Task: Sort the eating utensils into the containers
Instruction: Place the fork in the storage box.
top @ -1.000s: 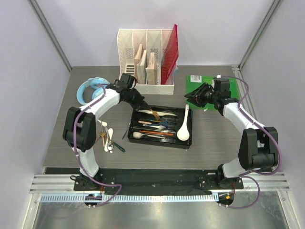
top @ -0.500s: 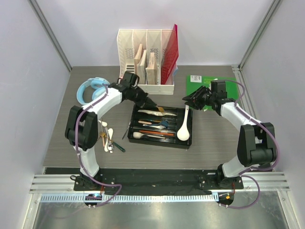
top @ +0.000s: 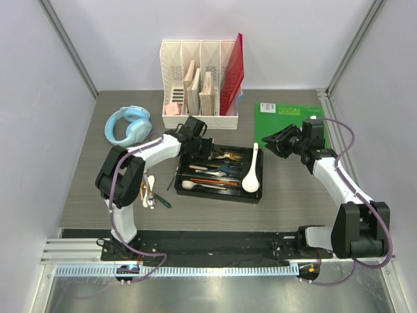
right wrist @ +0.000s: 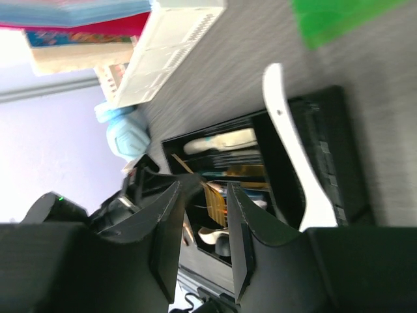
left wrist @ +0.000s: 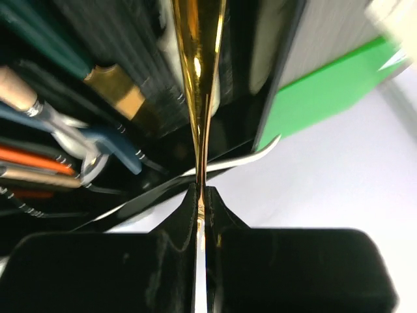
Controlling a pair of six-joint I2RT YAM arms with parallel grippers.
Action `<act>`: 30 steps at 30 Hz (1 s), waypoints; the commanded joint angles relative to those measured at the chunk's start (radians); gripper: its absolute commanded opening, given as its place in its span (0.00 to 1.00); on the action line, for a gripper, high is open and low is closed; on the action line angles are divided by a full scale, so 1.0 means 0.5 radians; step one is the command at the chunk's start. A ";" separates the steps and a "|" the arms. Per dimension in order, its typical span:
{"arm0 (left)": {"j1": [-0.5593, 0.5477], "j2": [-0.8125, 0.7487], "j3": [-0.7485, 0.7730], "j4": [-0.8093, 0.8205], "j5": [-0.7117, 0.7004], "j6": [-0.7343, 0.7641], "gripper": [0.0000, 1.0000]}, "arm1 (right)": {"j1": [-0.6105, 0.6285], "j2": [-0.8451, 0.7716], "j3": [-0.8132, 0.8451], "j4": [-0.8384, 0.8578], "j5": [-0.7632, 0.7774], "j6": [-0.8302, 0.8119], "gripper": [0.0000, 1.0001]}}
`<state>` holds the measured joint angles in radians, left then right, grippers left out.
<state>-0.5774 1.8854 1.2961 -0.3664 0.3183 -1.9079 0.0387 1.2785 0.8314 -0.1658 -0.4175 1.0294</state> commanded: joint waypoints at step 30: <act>0.130 0.076 0.153 0.171 -0.275 -0.123 0.00 | -0.034 -0.060 -0.172 -0.070 0.019 -0.080 0.38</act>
<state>-0.5285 1.9759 1.3334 -0.2646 0.2043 -1.9968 0.0196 1.2503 0.7300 -0.2256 -0.4168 1.0023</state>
